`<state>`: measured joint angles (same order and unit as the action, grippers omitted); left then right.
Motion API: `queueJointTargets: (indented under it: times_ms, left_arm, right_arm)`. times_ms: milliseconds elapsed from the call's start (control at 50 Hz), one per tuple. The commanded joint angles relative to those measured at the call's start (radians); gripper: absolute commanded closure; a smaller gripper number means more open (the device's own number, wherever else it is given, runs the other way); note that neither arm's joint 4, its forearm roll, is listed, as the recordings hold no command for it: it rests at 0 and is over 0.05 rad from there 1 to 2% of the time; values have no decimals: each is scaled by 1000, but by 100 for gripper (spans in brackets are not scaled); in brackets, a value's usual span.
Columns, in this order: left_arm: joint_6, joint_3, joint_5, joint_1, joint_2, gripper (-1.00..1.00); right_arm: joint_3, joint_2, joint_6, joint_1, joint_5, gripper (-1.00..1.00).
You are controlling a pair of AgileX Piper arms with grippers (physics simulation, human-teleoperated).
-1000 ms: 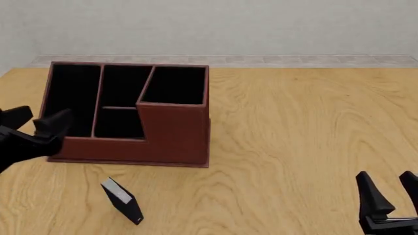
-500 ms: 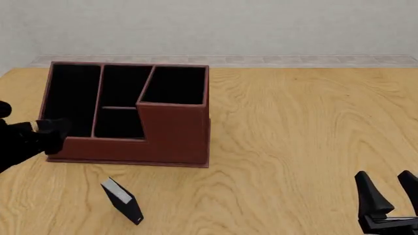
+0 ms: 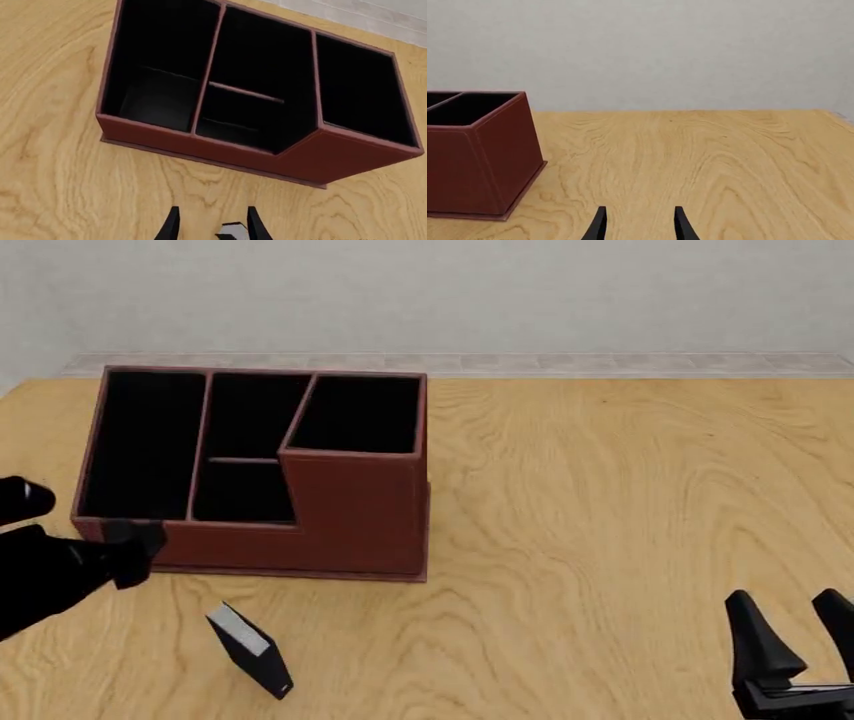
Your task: Pick up the book and place it in the left compartment of the caddy.
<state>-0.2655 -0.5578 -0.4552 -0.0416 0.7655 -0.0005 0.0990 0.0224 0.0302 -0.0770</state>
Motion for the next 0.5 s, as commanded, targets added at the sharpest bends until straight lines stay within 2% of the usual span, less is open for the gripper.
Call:
queueJointTargets:
  times_ms: [20,240,500]
  left_arm:
    - [-31,21,-17,9,-2,-100]
    - [-65,26,-11,0,19,-100]
    - [-121,56,18,-58,59,-100]
  right_arm:
    - [0,-9,5,0,5,-100]
    - [0,-10,6,4,5,-100]
    - [0,-16,7,4,9,-100]
